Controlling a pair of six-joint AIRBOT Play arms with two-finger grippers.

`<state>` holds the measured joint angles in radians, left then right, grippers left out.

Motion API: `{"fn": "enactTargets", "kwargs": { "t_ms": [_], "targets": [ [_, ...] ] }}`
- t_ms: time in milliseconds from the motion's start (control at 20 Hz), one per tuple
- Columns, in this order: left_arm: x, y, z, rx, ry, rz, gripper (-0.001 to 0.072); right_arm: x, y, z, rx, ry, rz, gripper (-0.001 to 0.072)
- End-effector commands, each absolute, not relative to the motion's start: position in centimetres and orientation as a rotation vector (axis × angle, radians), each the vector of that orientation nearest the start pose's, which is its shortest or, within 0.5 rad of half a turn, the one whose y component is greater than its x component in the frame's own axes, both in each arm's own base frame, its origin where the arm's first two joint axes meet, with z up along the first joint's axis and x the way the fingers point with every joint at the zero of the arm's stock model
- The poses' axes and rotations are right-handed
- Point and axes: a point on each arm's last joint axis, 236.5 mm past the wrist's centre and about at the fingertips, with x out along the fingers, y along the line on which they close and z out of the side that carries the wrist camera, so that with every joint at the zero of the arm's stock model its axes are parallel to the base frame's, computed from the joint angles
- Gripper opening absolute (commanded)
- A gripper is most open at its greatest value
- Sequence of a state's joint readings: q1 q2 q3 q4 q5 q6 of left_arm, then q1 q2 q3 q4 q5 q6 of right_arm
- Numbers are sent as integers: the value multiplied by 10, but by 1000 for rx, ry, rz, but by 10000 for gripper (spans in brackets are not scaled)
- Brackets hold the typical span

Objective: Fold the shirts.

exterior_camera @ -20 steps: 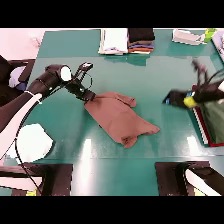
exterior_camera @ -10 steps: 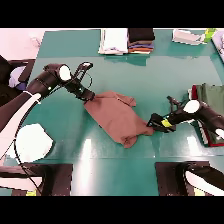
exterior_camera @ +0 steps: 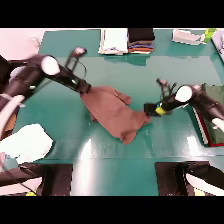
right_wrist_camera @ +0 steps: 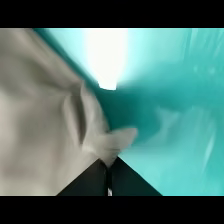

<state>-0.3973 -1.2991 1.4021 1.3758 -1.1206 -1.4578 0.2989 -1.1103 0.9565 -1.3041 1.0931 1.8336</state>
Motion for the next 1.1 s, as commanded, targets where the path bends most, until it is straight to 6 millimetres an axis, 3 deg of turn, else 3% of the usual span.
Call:
{"fn": "enactTargets", "kwargs": {
  "t_ms": [0, 100, 200, 300, 400, 500, 550, 600, 750, 900, 950, 1050],
  "targets": [
    [375, -198, 240, 111, 671, -546, 31, 344, 143, 155, 220, 938, 266, 19],
    [346, -188, 321, 79, 479, -562, 31, 342, 135, 257, 226, 695, 293, 19],
    [317, -176, 377, 61, 337, -565, 31, 327, 128, 329, 242, 526, 321, 19],
    [301, -169, 403, 55, 262, -566, 30, 314, 124, 372, 254, 426, 340, 19],
    [299, -174, 399, 103, 265, -586, 30, 310, 123, 383, 256, 403, 344, 19],
    [305, -187, 373, 159, 334, -622, 30, 312, 124, 363, 248, 458, 335, 19],
    [311, -195, 348, 201, 399, -643, 30, 315, 124, 345, 241, 505, 326, 19],
    [316, -202, 319, 239, 477, -665, 30, 317, 124, 322, 229, 564, 313, 19],
    [318, -217, 202, 305, 792, -711, 31, 319, 120, 241, 185, 758, 260, 19],
    [296, -225, 90, 329, 1069, -748, 32, 313, 119, 176, 167, 904, 231, 19],
    [285, -225, 59, 329, 1148, -757, 32, 310, 118, 160, 166, 941, 223, 19],
    [271, -221, 23, 307, 1241, -747, 60, 304, 117, 134, 161, 1000, 209, 19]
  ]
}}
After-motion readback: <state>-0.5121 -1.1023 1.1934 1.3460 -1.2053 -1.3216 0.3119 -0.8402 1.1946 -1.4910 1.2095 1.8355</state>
